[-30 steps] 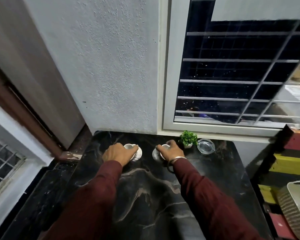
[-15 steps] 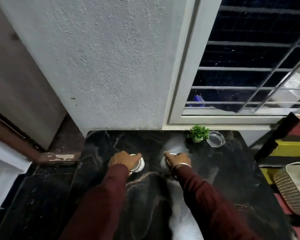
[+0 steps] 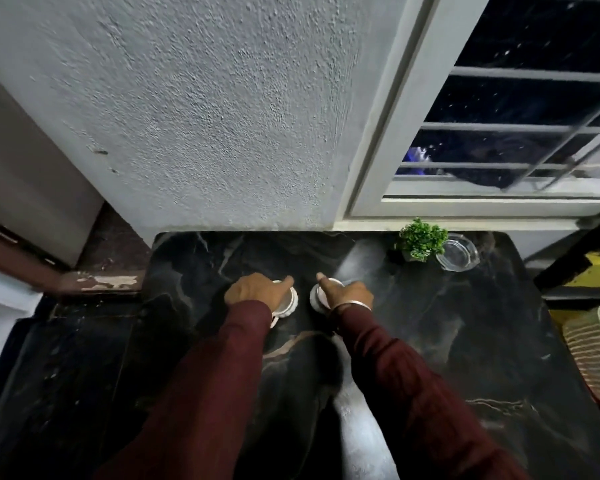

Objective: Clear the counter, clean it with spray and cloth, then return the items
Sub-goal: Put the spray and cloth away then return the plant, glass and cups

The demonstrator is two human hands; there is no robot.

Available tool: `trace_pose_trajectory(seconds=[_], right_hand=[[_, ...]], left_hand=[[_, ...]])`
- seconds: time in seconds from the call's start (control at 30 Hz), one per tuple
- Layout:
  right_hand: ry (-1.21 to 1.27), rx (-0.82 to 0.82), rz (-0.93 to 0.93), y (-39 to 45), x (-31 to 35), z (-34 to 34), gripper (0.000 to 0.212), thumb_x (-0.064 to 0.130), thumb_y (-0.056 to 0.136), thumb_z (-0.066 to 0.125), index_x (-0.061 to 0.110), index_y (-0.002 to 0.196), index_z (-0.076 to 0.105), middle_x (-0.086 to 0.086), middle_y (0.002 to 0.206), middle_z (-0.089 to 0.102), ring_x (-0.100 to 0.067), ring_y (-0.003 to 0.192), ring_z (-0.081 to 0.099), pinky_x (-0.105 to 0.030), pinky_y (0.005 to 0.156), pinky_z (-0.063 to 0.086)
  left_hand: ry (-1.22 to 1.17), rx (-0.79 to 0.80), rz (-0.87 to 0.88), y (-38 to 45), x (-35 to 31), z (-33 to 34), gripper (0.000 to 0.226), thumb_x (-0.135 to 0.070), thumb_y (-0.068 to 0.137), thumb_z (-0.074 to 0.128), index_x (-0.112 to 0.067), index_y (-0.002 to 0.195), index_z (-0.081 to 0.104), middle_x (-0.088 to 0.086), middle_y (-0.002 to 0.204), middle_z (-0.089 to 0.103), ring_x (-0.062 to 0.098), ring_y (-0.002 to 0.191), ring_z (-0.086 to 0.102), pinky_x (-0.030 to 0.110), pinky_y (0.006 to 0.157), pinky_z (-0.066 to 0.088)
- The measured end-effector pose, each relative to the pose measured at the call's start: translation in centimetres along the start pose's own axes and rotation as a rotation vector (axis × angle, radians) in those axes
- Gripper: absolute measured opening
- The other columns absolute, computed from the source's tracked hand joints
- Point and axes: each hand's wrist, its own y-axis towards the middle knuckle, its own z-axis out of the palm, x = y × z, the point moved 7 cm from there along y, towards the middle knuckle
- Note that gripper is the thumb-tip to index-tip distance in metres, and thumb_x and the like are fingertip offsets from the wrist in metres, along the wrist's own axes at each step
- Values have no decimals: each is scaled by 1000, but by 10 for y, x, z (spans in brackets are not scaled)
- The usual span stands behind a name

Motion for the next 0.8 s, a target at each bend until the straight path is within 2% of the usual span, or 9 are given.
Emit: trace_pose_trajectory(seconds=[0.13,0.27,0.3,0.37,0.47,0.53,0.6,0.7,0.8], right_hand=[[-9,-5,-30,13,-2,-3,61,52,85,60,-2,113,63,-22,117,63,-35,113,57,-33,89,46],[-19,46,-86,12,-6,-14,41,34,87,58,-4,100,66,-24,103,69,-35,97,65,-33,75,55],[-67,0,-134,10,-4,-20,40,33,85,59,-3,101,66,-25,104,67,-37,101,63,-35,80,53],[-148,-61,-259,8,0,-27,45,35,79,65,3,110,63,-22,111,65,-37,106,59,-36,86,51],[-241,64,-496,8,11,-9,82,46,60,69,17,134,48,-18,124,54,-37,111,55,-39,95,48],[-337,134,-575,12,14,7,90,52,59,73,23,140,43,-16,128,52,-35,112,55,-38,96,47],[-365,103,-598,12,14,14,82,54,63,76,27,136,48,-12,122,59,-32,106,60,-34,90,50],[-317,-27,-596,11,21,9,68,56,63,76,21,118,54,-10,109,62,-31,95,63,-34,76,53],[-289,-68,-526,19,34,8,72,50,65,80,8,115,49,-16,112,57,-36,97,60,-37,77,49]], left_hand=[[16,26,-27,6,0,11,88,-85,80,34,-14,110,76,12,109,76,30,111,68,37,90,51],[-125,57,-47,6,11,15,88,-82,88,24,-10,93,75,4,59,73,21,83,71,33,82,50],[-147,22,-55,5,14,11,86,-79,91,24,-10,94,74,5,61,74,23,83,69,33,79,48],[-168,-113,-36,2,19,1,72,-68,96,31,-10,103,73,15,94,76,32,97,67,36,79,43],[-361,-172,180,2,18,0,40,-39,87,53,-20,119,66,9,122,62,36,104,63,40,87,49],[-437,-51,318,5,16,10,66,-36,69,58,-30,134,58,-1,132,52,29,100,63,41,93,51],[-407,47,423,7,12,21,84,-42,57,63,-39,141,54,-9,137,47,19,111,62,38,98,52],[-337,76,511,15,15,27,89,-51,55,70,-42,141,54,-11,131,51,12,116,59,37,98,53],[-194,54,548,28,8,23,87,-39,67,83,-43,147,48,-6,123,54,18,112,60,40,95,54]])
